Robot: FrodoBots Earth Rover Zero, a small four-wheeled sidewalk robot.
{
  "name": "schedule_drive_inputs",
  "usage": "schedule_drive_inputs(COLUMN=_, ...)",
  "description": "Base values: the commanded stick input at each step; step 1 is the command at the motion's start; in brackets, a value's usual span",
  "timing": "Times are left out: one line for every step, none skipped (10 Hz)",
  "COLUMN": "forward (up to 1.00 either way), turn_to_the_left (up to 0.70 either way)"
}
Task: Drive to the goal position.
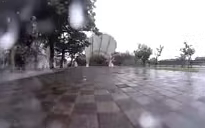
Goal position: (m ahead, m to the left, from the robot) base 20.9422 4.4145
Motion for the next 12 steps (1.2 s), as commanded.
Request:
schedule_drive_inputs(forward=1.00, turn_to_the_left=0.00)
schedule_drive_inputs(forward=1.00, turn_to_the_left=0.00)
schedule_drive_inputs(forward=1.00, turn_to_the_left=0.00)
schedule_drive_inputs(forward=1.00, turn_to_the_left=0.00)
schedule_drive_inputs(forward=1.00, turn_to_the_left=0.00)
schedule_drive_inputs(forward=1.00, turn_to_the_left=0.00)
schedule_drive_inputs(forward=1.00, turn_to_the_left=0.00)
schedule_drive_inputs(forward=1.00, turn_to_the_left=0.00)
schedule_drive_inputs(forward=1.00, turn_to_the_left=0.00)
schedule_drive_inputs(forward=1.00, turn_to_the_left=0.00)
schedule_drive_inputs(forward=1.00, turn_to_the_left=0.00)
schedule_drive_inputs(forward=1.00, turn_to_the_left=0.00)
